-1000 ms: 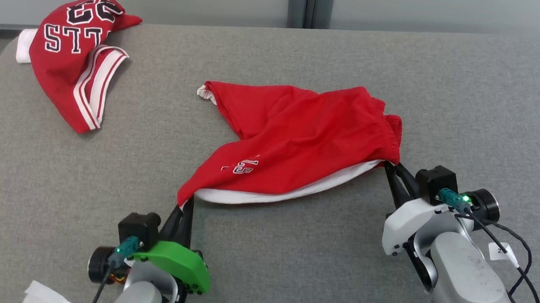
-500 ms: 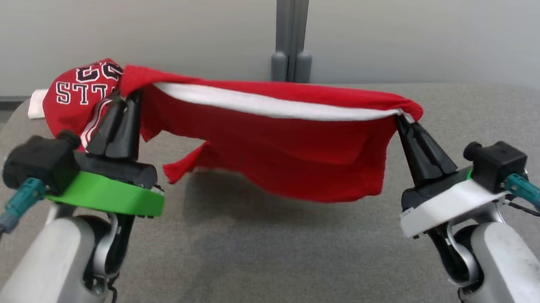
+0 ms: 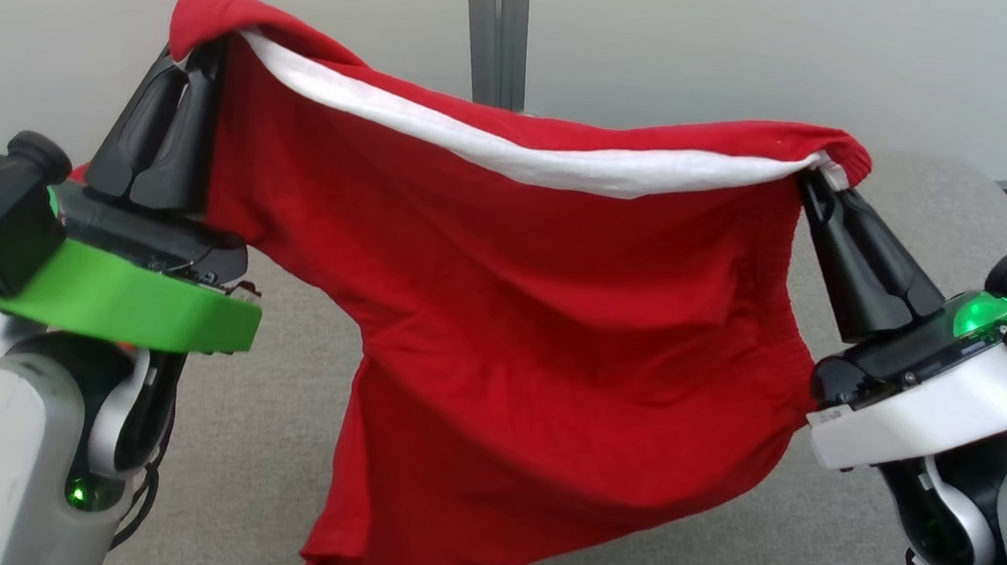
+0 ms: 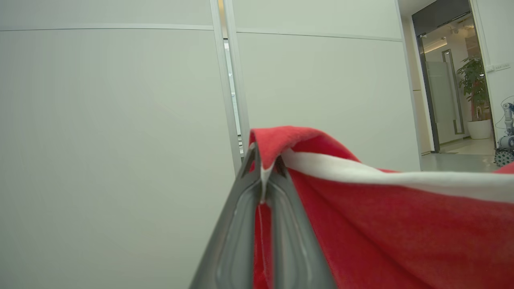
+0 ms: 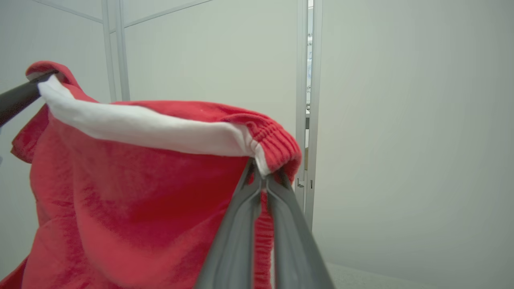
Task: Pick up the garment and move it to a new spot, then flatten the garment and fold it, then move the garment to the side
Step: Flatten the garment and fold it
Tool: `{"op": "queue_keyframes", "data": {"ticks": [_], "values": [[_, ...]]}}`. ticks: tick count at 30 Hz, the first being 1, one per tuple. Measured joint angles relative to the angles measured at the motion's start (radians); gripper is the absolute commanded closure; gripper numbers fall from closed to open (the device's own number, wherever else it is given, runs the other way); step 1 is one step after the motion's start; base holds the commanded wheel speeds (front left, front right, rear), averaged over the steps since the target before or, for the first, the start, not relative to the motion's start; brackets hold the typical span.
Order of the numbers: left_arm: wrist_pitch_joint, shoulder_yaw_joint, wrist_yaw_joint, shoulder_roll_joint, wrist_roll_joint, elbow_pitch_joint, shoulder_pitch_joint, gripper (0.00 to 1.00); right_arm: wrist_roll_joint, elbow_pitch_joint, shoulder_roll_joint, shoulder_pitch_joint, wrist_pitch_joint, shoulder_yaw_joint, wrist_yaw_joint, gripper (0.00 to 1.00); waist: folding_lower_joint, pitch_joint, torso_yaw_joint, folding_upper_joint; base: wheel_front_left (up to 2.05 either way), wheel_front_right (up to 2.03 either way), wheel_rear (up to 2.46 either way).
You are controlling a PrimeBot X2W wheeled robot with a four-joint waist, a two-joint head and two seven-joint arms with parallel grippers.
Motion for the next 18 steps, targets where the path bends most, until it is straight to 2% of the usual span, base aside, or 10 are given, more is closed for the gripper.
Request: {"op": "queue_keyframes", "data": {"ticks": [5,9,12,16,18], "values": [[0.011,-0.012,-0.025,-0.016,-0.032,0.126,-0.050,1.00,0.025,0.094,0.020,-0.028,0.030,0.040,0.000,1.00,0.0000,0.059,-0.008,0.0000,0.00,0.00,0.00],[0.025,-0.029,-0.077,-0.021,-0.045,0.284,-0.173,1.00,0.020,0.260,-0.004,-0.205,0.019,0.068,0.000,1.00,0.0000,0.131,-0.013,0.0000,0.00,0.00,0.00],[0.017,-0.029,-0.110,-0.039,-0.045,0.426,-0.312,1.00,-0.016,0.416,0.002,-0.378,-0.030,0.091,0.000,1.00,0.0000,0.187,-0.017,0.0000,0.00,0.00,0.00],[-0.068,-0.027,-0.125,-0.075,-0.011,0.614,-0.514,1.00,-0.080,0.656,0.068,-0.608,-0.148,0.098,0.000,1.00,0.0000,0.262,-0.024,0.0000,0.00,0.00,0.00],[-0.103,-0.045,-0.141,-0.094,0.008,0.685,-0.566,1.00,-0.100,0.757,0.103,-0.666,-0.205,0.098,0.000,1.00,0.0001,0.290,-0.027,0.0000,0.00,0.00,0.00]]}}
